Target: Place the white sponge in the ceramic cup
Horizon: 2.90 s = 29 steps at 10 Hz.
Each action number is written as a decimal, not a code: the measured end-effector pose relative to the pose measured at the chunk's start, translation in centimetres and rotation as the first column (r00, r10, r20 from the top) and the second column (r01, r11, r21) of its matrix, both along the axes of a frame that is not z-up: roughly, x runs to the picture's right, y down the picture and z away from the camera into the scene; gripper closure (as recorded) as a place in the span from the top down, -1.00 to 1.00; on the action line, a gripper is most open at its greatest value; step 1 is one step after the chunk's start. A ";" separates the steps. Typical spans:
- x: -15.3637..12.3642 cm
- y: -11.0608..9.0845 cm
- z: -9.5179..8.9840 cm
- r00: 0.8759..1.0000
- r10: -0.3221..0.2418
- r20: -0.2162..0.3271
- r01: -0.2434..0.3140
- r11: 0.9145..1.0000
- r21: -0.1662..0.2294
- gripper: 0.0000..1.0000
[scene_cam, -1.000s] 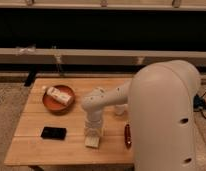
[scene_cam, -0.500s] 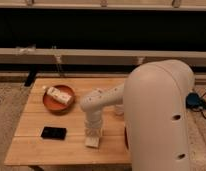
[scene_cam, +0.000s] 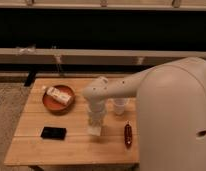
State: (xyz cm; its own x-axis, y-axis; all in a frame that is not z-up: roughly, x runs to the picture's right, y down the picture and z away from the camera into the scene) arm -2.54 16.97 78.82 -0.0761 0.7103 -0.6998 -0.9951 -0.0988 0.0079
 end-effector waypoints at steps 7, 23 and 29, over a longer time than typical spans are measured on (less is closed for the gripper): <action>3.9 -13.5 3.0 0.999 0.014 0.040 -0.019 0.992 0.125 -1.00; 14.2 -18.2 -0.4 0.990 0.129 -0.060 -0.101 0.936 0.336 -0.89; 14.2 -16.8 -0.7 0.989 0.123 -0.084 -0.091 0.945 0.315 0.34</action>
State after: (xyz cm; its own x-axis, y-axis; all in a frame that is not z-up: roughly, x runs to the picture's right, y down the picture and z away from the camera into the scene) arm 11.62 0.19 78.13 -0.2225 0.8744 -0.4312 -0.9740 -0.2182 0.0603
